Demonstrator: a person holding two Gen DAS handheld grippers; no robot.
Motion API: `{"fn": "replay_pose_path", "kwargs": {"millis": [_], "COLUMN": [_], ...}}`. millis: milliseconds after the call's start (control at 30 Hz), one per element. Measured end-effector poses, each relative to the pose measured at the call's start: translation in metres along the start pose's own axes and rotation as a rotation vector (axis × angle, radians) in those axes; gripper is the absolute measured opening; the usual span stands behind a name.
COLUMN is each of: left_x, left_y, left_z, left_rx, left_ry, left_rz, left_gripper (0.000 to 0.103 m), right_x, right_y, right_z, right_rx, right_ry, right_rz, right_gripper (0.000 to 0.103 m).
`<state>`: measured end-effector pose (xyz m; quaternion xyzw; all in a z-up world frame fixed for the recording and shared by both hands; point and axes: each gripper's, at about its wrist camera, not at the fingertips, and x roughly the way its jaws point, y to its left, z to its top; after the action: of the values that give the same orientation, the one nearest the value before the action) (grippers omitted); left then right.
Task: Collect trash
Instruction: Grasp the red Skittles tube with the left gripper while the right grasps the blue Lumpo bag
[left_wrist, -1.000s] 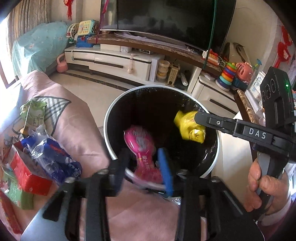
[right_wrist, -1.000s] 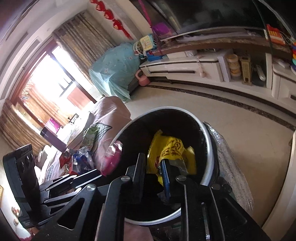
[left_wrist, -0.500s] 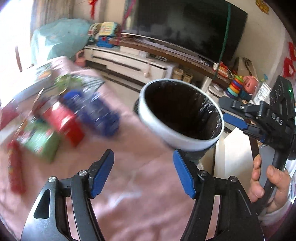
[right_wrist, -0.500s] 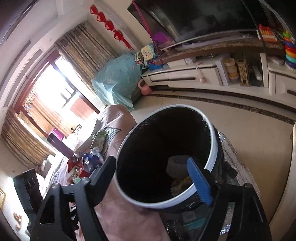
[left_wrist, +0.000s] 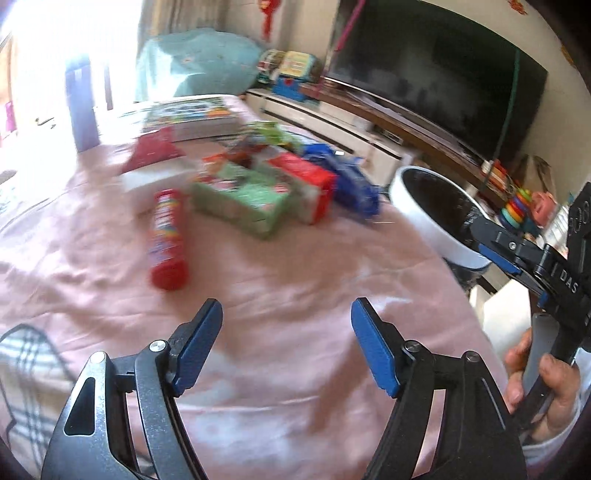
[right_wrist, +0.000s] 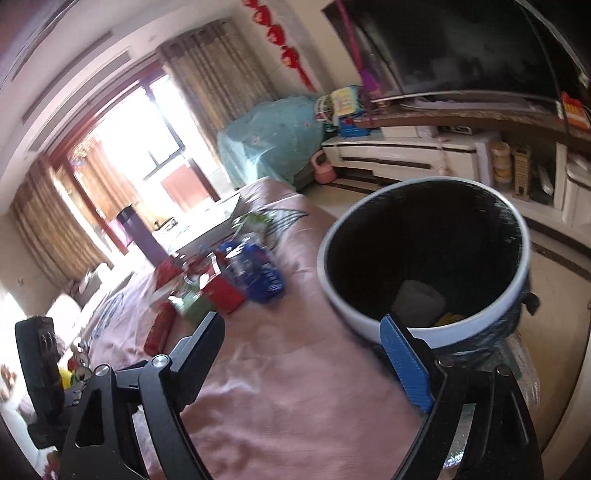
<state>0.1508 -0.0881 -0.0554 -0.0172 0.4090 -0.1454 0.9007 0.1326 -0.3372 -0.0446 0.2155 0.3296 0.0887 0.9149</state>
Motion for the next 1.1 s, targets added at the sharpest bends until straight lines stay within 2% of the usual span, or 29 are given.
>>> {"fn": "replay_pose_path", "kwargs": {"millis": [200, 567, 833, 1033, 1100], "left_x": [-0.003, 0.0, 0.022, 0.049, 0.059], "left_y": [0.034, 0.064, 0.071, 0.079, 0.083], "left_z": [-0.002, 0.011, 0.036, 0.052, 0.054], "left_rx": [-0.073, -0.126, -0.111, -0.105, -0.116], "left_ry": [0.008, 0.02, 0.051, 0.08, 0.103], "left_rz": [0.039, 0.1, 0.136, 0.149, 0.138], "left_gripper": [0.074, 0.074, 0.073, 0.056, 0.047], "right_x": [0.019, 0.041, 0.071, 0.112, 0.123], "right_y": [0.03, 0.047, 0.055, 0.051, 0.051], "right_z": [-0.005, 0.001, 0.022, 0.033, 0.033], "right_rx": [-0.115, -0.202, -0.273, -0.285, -0.288], "right_ry": [0.043, 0.085, 0.111, 0.184, 0.204], "right_rz": [-0.01, -0.001, -0.01, -0.022, -0.024], "right_gripper": [0.088, 0.086, 0.068, 0.068, 0.068]}}
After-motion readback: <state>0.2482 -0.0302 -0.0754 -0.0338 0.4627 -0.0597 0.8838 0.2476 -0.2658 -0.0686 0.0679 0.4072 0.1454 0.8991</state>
